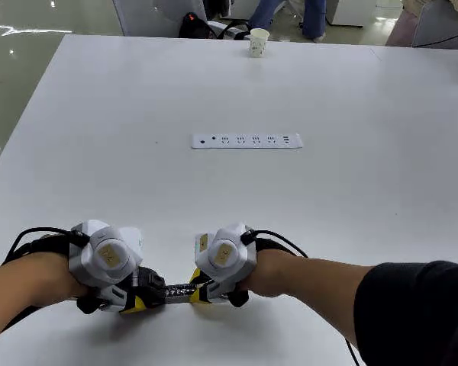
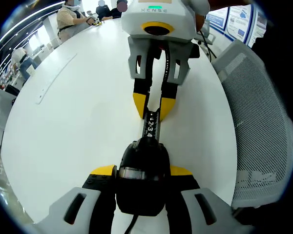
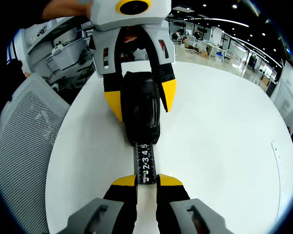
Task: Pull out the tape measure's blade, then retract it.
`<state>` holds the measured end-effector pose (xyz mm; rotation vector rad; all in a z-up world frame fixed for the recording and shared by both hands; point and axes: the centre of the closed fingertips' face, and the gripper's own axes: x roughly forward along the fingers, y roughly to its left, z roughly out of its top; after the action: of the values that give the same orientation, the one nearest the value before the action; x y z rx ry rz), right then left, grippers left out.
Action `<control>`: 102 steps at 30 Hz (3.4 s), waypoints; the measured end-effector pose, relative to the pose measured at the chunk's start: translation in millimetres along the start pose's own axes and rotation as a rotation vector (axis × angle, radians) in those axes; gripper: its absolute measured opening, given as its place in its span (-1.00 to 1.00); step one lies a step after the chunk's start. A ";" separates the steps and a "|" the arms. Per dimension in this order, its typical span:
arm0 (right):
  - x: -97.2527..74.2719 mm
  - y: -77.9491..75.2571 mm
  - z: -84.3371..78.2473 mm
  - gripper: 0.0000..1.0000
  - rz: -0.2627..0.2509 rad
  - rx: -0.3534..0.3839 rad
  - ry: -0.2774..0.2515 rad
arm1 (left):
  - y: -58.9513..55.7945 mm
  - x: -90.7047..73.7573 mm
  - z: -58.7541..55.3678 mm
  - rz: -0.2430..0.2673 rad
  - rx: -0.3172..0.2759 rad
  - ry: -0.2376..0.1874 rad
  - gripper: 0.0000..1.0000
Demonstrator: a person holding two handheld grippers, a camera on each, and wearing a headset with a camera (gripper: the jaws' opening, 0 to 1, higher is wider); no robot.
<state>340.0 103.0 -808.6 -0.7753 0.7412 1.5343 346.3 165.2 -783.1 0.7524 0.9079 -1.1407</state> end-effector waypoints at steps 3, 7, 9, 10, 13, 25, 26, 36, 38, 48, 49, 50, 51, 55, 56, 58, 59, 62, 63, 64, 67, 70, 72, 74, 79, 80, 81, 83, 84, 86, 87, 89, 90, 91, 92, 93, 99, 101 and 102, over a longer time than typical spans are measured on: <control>-1.7 0.4 -1.6 -0.79 0.000 -0.003 0.002 | 0.2 0.3 0.3 -0.001 -0.001 0.001 -0.32; -3.3 0.3 -4.0 -0.79 -0.001 -0.003 0.003 | 1.0 0.7 0.8 -0.001 -0.003 0.002 -0.32; -3.8 0.3 -5.0 -0.79 -0.003 -0.002 0.002 | 0.8 0.7 1.0 -0.001 -0.003 0.002 -0.32; -3.9 0.2 -5.2 -0.79 -0.004 -0.001 0.001 | 0.4 0.6 0.9 0.000 -0.003 0.001 -0.32; -4.4 0.0 -6.5 -0.79 -0.004 -0.002 0.004 | 0.4 0.7 1.4 -0.001 -0.003 0.002 -0.32; -11.9 -0.6 -16.6 -0.79 -0.009 0.003 0.013 | 0.7 1.0 1.4 -0.001 -0.003 0.002 -0.32; -12.7 -0.7 -17.3 -0.79 -0.009 0.002 0.012 | 0.6 1.0 1.5 -0.001 -0.003 0.002 -0.32; -17.6 -1.6 -25.5 -0.79 -0.005 -0.005 0.024 | 1.0 1.3 1.1 0.000 -0.005 0.003 -0.32; -18.3 -2.0 -27.2 -0.79 -0.006 -0.002 0.026 | 1.2 1.3 1.2 0.000 -0.006 0.003 -0.32; -22.7 -1.7 -32.5 -0.79 -0.009 -0.011 0.029 | 0.9 1.5 0.3 -0.001 -0.007 0.005 -0.32; -23.5 -1.8 -33.4 -0.79 -0.009 -0.009 0.027 | 1.6 1.7 0.4 -0.001 -0.007 0.005 -0.32; -23.9 -1.9 -34.0 -0.79 -0.010 -0.007 0.026 | 1.0 1.4 0.0 -0.001 -0.007 0.005 -0.32; -25.0 -1.8 -35.1 -0.79 -0.010 -0.006 0.025 | 1.7 1.7 0.2 -0.001 -0.007 0.005 -0.32; -26.7 -1.5 -37.7 -0.79 -0.011 -0.011 0.027 | 1.8 1.7 0.1 -0.001 -0.007 0.007 -0.32; -27.0 -1.3 -38.6 -0.79 -0.011 -0.015 0.029 | 1.5 1.5 -0.1 0.000 -0.007 0.007 -0.32; -28.2 -1.0 -40.1 -0.79 -0.011 -0.012 0.028 | 1.6 1.4 0.0 -0.001 -0.005 0.007 -0.32; -29.4 -0.6 -40.4 -0.79 -0.011 -0.012 0.028 | 2.4 1.6 0.3 -0.001 -0.006 0.007 -0.32; -30.6 -0.9 -43.4 -0.79 -0.009 -0.008 0.030 | 2.3 1.7 0.3 -0.001 -0.007 0.007 -0.32; -31.9 -0.7 -44.0 -0.79 -0.009 -0.009 0.029 | 2.9 1.9 0.5 -0.001 -0.008 0.007 -0.32; -32.5 -0.6 -44.7 -0.79 -0.008 -0.006 0.030 | 2.2 1.6 0.2 -0.001 -0.007 0.007 -0.32; -33.6 -1.2 -47.2 -0.79 -0.007 0.002 0.028 | 3.0 1.8 0.5 0.000 -0.008 0.007 -0.32; -34.9 -1.2 -49.3 -0.79 -0.007 0.008 0.030 | 2.2 1.7 0.3 0.001 -0.007 0.007 -0.32; -35.9 -0.9 -50.9 -0.79 -0.007 0.007 0.033 | 2.1 1.8 0.5 0.001 -0.007 0.008 -0.32; -37.0 -0.7 -52.7 -0.79 -0.007 0.001 0.035 | 2.0 1.7 0.5 0.002 -0.007 0.008 -0.32; -41.3 -1.1 -58.1 -0.79 -0.009 0.009 0.037 | 3.2 2.0 1.2 0.003 -0.008 0.006 -0.32; -41.6 -1.2 -58.9 -0.79 -0.010 0.009 0.036 | 2.5 1.8 1.0 0.003 -0.007 0.006 -0.32; -42.5 -1.1 -60.0 -0.79 -0.010 0.010 0.037 | 3.3 2.0 1.4 0.003 -0.008 0.007 -0.32; -44.0 -0.8 -62.0 -0.79 -0.011 0.009 0.038 | 3.5 2.3 1.3 0.002 -0.008 0.007 -0.32; -44.4 -0.8 -62.6 -0.79 -0.011 0.008 0.039 | 2.6 1.9 1.0 0.003 -0.008 0.006 -0.32; -45.0 -1.5 -64.5 -0.79 -0.012 0.008 0.040 | 2.5 1.8 0.9 0.003 -0.008 0.007 -0.32; -45.9 -1.2 -64.9 -0.79 -0.012 0.008 0.040 | 3.0 1.9 1.1 0.003 -0.008 0.007 -0.32; -47.4 -1.4 -66.3 -0.79 -0.012 0.011 0.040 | 3.3 1.9 1.1 0.003 -0.009 0.007 -0.32; -47.8 -1.5 -66.9 -0.79 -0.012 0.011 0.040 | 2.6 1.6 0.7 0.003 -0.009 0.007 -0.32; -48.5 -1.8 -68.2 -0.79 -0.012 0.011 0.042 | 3.3 1.8 1.0 0.003 -0.009 0.007 -0.32; -48.9 -2.1 -69.0 -0.79 -0.012 0.011 0.042 | 2.5 1.4 0.7 0.004 -0.009 0.006 -0.32; -49.9 -2.1 -70.2 -0.79 -0.012 0.013 0.044 | 3.3 1.5 1.0 0.003 -0.009 0.007 -0.32; -54.4 -2.8 -76.6 -0.79 -0.014 0.016 0.047 | 3.4 1.0 1.2 0.003 -0.011 0.006 -0.32; -56.0 -2.9 -78.6 -0.79 -0.015 0.017 0.049 | 3.2 0.9 1.2 0.003 -0.011 0.007 -0.32; -56.6 -2.9 -79.2 -0.79 -0.014 0.017 0.049 | 2.6 0.7 0.9 0.004 -0.011 0.007 -0.32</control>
<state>352.1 6.4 -807.9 -0.8060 0.7819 1.4992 349.1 164.9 -783.2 0.7496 0.9173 -1.1299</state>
